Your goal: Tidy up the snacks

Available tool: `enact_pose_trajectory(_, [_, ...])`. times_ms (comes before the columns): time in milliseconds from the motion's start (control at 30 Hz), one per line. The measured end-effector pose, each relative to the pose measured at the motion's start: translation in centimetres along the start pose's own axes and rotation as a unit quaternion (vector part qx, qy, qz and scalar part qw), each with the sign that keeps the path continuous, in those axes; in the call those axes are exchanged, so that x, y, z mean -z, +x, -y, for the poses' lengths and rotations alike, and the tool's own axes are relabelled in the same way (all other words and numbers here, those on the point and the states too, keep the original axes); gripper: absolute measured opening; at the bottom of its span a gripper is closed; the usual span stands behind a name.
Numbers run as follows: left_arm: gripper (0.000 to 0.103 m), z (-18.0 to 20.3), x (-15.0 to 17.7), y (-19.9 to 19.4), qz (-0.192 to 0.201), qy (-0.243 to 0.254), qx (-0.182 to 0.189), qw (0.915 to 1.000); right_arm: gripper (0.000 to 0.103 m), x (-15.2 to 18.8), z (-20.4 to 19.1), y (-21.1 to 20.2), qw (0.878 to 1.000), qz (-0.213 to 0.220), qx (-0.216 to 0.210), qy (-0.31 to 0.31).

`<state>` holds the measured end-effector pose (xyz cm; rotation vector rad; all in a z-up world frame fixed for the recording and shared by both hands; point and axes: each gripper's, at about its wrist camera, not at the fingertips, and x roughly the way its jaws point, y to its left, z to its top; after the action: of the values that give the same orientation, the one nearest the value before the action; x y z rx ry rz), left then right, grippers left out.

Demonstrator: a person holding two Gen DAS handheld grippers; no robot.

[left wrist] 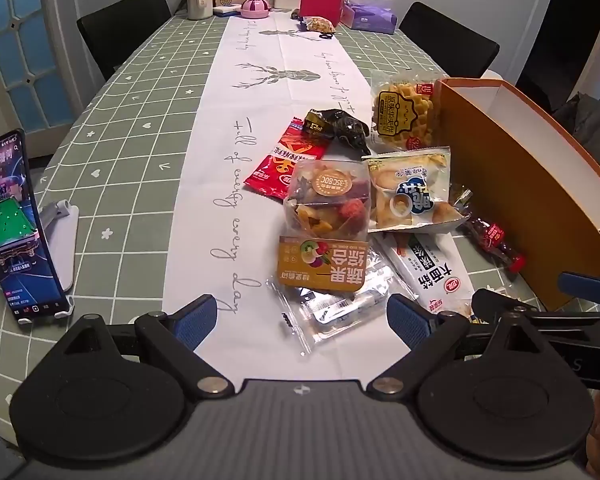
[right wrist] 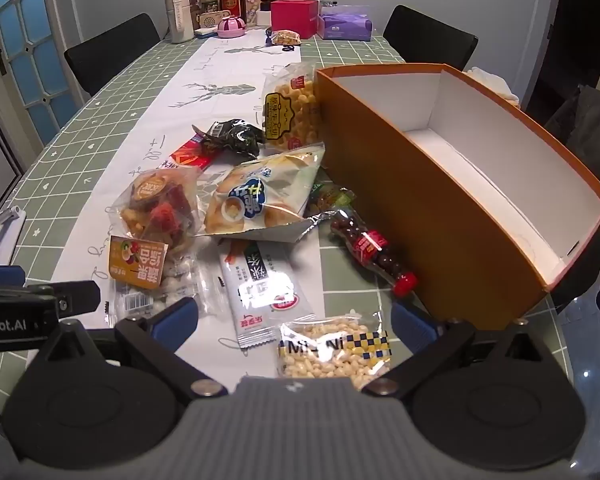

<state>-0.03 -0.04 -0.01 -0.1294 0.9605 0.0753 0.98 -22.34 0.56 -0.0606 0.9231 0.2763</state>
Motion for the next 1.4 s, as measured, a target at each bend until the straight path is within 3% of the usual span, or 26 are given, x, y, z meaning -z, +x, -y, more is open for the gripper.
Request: enact_pose_trajectory(1400, [0.103, 0.16, -0.01, 0.03, -0.001, -0.003, 0.009, 1.0, 0.1, -0.04, 0.15, 0.12, 1.0, -0.004, -0.002, 0.004])
